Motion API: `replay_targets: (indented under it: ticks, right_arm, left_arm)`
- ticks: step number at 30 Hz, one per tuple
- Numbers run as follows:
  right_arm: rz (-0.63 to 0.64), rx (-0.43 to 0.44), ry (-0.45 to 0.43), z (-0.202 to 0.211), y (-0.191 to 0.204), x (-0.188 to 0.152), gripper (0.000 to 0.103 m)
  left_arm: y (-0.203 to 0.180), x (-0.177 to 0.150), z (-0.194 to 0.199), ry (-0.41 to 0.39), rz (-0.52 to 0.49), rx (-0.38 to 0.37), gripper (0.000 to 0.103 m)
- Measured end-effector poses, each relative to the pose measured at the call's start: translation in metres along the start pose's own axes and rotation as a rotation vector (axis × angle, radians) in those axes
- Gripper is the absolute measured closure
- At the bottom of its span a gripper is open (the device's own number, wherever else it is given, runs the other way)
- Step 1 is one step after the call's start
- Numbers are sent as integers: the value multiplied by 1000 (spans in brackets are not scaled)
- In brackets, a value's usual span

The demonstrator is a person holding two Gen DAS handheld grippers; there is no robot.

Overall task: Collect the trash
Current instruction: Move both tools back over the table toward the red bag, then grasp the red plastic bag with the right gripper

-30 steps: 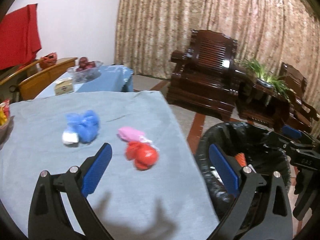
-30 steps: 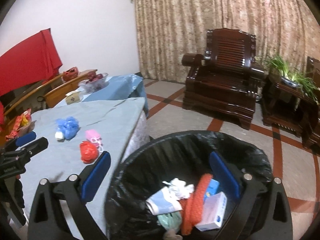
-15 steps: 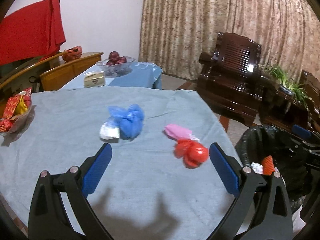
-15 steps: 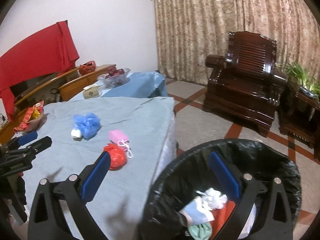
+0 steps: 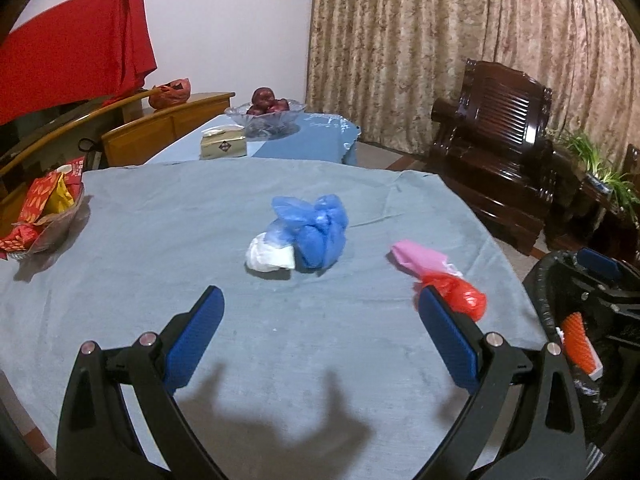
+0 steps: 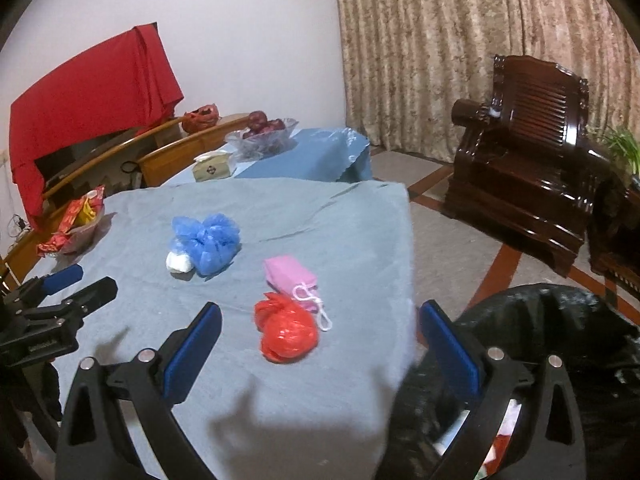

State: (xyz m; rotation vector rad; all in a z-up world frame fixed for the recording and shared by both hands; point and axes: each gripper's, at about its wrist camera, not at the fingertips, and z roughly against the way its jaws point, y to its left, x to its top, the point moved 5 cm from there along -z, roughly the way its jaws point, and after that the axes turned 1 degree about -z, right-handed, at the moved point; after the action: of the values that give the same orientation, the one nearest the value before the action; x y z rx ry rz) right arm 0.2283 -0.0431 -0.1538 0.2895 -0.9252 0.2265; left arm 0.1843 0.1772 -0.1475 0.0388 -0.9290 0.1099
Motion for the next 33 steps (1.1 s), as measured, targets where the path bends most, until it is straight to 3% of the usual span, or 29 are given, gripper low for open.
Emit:
replay_targets:
  ticks: [19, 29, 33]
  right_arm:
    - [-6, 15, 167, -85, 26, -36, 53]
    - [-5, 9, 195, -103, 30, -39, 53]
    - [5, 13, 199, -108, 32, -38, 44]
  left_arm:
    - [29, -12, -41, 59, 22, 25, 8]
    - [32, -15, -49, 70, 30, 23, 8]
    - [32, -15, -51, 73, 33, 24, 8]
